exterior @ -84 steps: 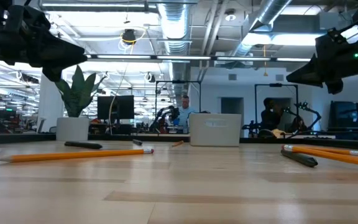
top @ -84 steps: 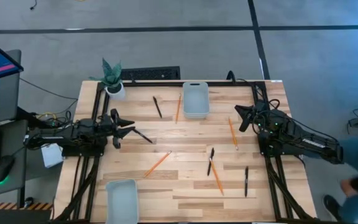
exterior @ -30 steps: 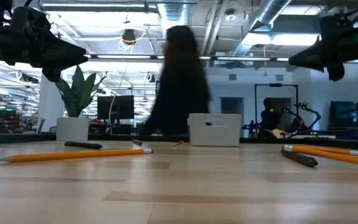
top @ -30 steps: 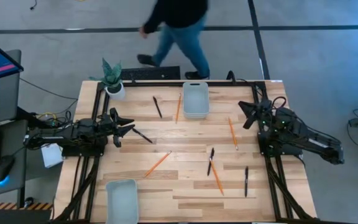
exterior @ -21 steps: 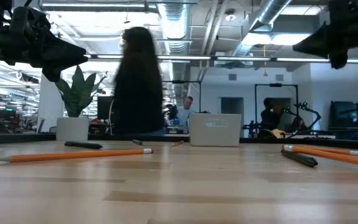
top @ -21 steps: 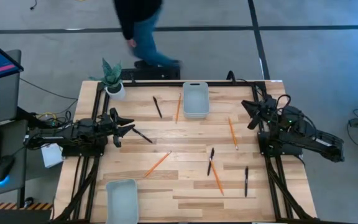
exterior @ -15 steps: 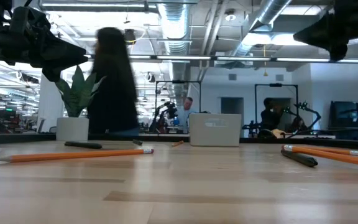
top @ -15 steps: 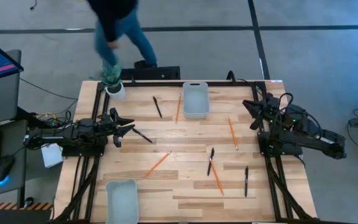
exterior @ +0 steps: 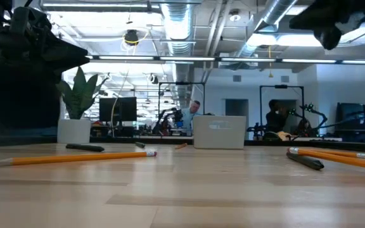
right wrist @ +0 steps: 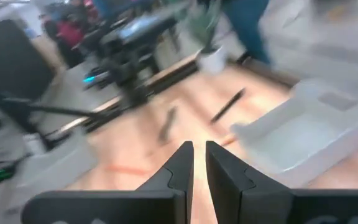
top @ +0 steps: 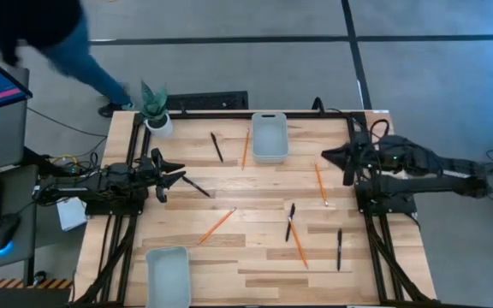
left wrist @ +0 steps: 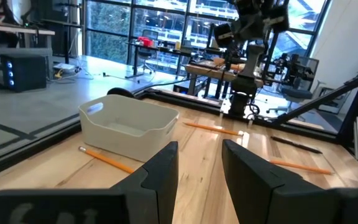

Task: Sort pens & pencils
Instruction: Move the bottom gray bin to the top left of the table

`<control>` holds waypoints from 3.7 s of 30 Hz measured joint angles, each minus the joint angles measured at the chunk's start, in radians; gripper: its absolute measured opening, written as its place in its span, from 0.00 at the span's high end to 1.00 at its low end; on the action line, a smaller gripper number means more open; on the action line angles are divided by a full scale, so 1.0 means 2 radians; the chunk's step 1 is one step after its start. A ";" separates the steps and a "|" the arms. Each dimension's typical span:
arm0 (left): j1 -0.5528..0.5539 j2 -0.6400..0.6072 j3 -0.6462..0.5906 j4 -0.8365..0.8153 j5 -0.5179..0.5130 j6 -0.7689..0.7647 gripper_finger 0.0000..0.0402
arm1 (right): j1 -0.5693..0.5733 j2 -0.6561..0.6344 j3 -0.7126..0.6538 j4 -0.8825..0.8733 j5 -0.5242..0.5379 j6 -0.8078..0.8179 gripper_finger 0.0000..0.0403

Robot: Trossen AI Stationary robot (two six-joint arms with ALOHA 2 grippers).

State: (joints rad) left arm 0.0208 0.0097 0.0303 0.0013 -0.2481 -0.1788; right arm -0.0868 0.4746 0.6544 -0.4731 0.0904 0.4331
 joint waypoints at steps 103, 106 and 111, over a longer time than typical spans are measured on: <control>-0.063 0.478 0.516 -0.451 0.312 -0.118 0.79 | 0.166 0.354 0.062 -0.029 -0.097 0.393 0.44; -0.068 0.499 0.515 -0.456 0.313 -0.132 0.79 | 0.166 0.354 0.062 -0.029 -0.097 0.393 0.45; -0.082 0.536 0.505 -0.457 0.314 -0.144 0.73 | 0.166 0.354 0.062 -0.029 -0.097 0.382 0.44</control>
State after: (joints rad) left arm -0.1428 1.0810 1.0410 -0.9117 0.3804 -0.4668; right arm 0.2459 1.1835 0.7788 -0.5308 -0.1040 1.1976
